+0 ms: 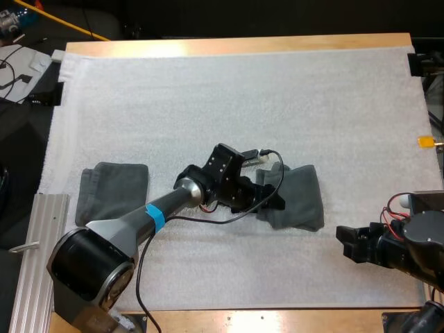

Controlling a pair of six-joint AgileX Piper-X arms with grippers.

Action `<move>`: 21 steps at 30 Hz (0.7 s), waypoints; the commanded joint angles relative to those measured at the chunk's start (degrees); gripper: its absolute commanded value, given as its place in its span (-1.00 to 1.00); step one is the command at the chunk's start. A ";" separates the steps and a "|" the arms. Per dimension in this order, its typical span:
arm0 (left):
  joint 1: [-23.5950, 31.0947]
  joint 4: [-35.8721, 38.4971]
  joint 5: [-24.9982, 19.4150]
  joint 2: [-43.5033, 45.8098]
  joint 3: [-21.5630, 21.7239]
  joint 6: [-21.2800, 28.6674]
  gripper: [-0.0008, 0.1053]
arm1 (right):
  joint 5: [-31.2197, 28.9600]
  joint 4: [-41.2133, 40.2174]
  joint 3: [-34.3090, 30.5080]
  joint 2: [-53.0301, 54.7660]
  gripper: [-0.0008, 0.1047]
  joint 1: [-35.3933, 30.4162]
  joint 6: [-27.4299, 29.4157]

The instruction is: Pick towel from pile, fold and stack

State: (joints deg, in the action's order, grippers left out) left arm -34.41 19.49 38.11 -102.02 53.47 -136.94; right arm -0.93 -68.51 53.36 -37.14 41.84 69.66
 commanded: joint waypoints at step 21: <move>-3.22 2.95 0.86 -2.04 4.27 -1.11 -0.96 | 0.02 -0.18 0.28 0.15 0.24 0.15 0.05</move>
State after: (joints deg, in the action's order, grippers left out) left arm -37.29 22.24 38.36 -104.34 57.37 -138.52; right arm -0.93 -68.51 53.36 -37.14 41.84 69.66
